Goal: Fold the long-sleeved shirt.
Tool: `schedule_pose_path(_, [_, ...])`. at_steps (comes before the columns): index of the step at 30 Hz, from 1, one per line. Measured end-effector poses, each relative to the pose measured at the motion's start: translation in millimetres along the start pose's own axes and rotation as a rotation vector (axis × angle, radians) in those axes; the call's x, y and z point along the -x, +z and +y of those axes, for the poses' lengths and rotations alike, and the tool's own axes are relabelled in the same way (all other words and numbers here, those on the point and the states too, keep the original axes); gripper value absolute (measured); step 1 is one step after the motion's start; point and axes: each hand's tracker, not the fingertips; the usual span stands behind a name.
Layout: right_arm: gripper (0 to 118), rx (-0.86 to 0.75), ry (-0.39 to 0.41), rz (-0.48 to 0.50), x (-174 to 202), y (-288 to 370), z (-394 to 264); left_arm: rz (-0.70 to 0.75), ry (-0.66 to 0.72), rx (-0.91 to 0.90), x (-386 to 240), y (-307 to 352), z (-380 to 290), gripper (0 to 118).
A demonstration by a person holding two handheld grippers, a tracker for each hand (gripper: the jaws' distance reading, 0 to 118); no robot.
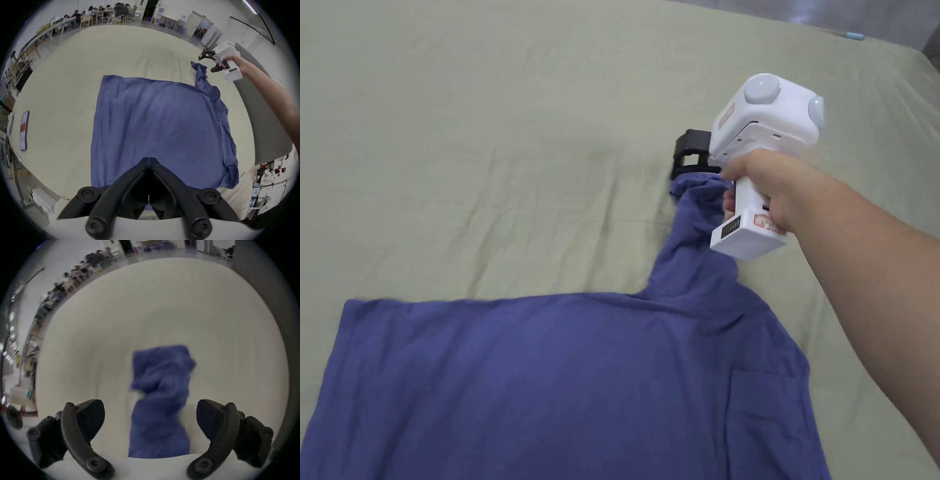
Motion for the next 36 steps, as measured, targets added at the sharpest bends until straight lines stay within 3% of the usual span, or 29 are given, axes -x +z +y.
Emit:
schedule_pose_path(2, [104, 0.018, -0.100, -0.011, -4, -15, 6, 0.005, 0.014, 0.010, 5, -1, -1, 0])
schedule_pose_path(5, [27, 0.053, -0.141, 0.035, -7, -25, 5, 0.023, 0.011, 0.029, 11, -6, -2, 0])
schedule_pose_path(6, [21, 0.041, -0.135, 0.041, -13, -17, -2, 0.030, 0.011, 0.031, 13, -7, -2, 0])
schedule_pose_path(9, [18, 0.013, 0.007, 0.059, -9, 3, -19, 0.041, 0.016, 0.028, 14, -7, -1, 0])
schedule_pose_path(10, [18, 0.081, 0.028, 0.060, -9, -5, -2, 0.041, 0.020, 0.025, 14, -6, -1, 0])
schedule_pose_path(12, [17, -0.022, 0.065, 0.076, -9, 22, 3, 0.032, 0.020, 0.019, 13, -2, -1, 0])
schedule_pose_path(14, [16, -0.087, 0.075, 0.169, -14, 60, 2, 0.032, 0.011, 0.007, 10, 3, -4, 0])
schedule_pose_path(18, [16, -0.270, 0.299, 0.151, -18, 153, -62, 0.011, 0.012, -0.018, 7, 14, -12, 0])
schedule_pose_path(20, [17, -0.333, 0.323, 0.179, -27, 189, -101, -0.006, 0.007, -0.022, 3, 19, -18, 0])
schedule_pose_path(26, [16, -0.352, 0.281, 0.162, -60, 229, -211, -0.041, -0.001, -0.049, -3, 34, -39, 0])
schedule_pose_path(28, [17, -0.386, 0.196, 0.143, -72, 225, -261, -0.051, -0.003, -0.049, -2, 36, -46, 0])
schedule_pose_path(32, [17, -0.299, 0.006, 0.140, -87, 181, -342, -0.060, -0.014, -0.039, -7, 37, -57, 0])
schedule_pose_path(36, [17, -0.151, -0.075, 0.080, -94, 116, -390, -0.060, -0.017, -0.033, -7, 42, -65, 0])
